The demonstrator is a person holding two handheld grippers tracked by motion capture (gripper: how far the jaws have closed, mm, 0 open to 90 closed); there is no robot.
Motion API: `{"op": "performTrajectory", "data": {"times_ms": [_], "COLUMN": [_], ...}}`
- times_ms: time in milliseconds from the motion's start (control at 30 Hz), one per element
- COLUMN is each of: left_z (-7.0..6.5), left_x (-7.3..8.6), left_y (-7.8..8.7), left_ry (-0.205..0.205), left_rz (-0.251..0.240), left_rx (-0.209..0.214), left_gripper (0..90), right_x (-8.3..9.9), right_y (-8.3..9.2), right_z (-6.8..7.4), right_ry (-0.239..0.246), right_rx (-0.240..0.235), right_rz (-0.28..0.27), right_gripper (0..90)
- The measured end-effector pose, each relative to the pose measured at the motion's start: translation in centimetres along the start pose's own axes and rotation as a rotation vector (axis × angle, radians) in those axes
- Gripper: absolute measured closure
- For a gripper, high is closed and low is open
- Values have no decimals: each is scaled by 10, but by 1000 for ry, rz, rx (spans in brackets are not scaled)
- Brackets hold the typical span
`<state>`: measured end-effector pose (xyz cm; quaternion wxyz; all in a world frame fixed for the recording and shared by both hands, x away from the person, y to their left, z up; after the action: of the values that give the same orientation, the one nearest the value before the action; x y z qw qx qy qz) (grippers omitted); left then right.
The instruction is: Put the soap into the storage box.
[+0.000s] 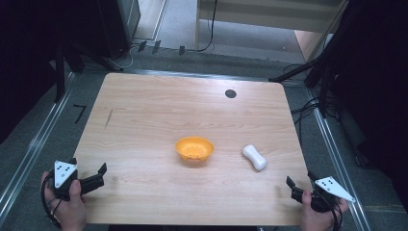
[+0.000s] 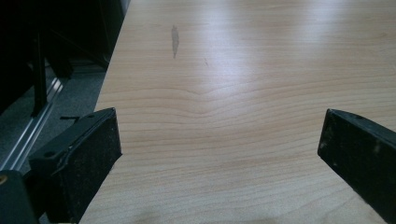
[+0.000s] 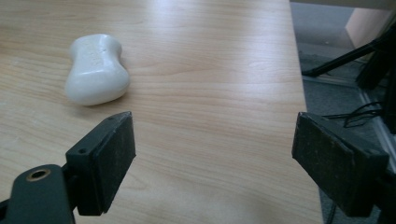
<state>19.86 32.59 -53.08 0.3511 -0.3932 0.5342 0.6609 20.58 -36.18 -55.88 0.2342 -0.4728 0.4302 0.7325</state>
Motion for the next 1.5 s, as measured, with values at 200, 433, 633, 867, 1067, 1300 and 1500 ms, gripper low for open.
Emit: {"op": "performTrajectory", "data": {"times_ms": [200, 433, 633, 867, 1067, 1300, 1500], "left_z": [-1, 0, 0, 1, 0, 0, 0], "left_x": [0, 0, 0, 0, 0, 0, 0], "left_y": [-1, -1, -1, -1, -1, -1, -1], "left_ry": [-5, 2, 8, 12, 10, 3, 13], "left_rz": [-1, 1, 0, 1, -5, -1, -2], "left_rx": [-7, -1, -3, -2, -1, -1, -3], "left_gripper": [0, 0, 0, 0, 0, 0, 0], "right_x": [-1, -13, -22, -33, -40, -47, -54], "right_y": [-2, -8, -16, -28, -37, -46, -57], "right_z": [0, 5, 10, 16, 19, 22, 28], "right_ry": [2, 40, 78, 80, 67, 62, 62], "right_rx": [-42, -34, -43, -57, -75, -95, -117], "right_rz": [85, 193, 261, 346, 406, 473, 545], "right_gripper": [157, 168, 168, 168, 166, 144, 98]}}
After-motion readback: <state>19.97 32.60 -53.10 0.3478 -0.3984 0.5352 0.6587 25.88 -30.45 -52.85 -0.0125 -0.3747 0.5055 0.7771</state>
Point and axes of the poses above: each handheld gripper's, and its own axes: y roughly backward along the jaws, x roughly out of its underside, z roughly to its left, the point moved 2 cm from there along -y, roughly forward along the jaws, and after that the axes turned 15 degrees about -x, right-handed, at the moved point
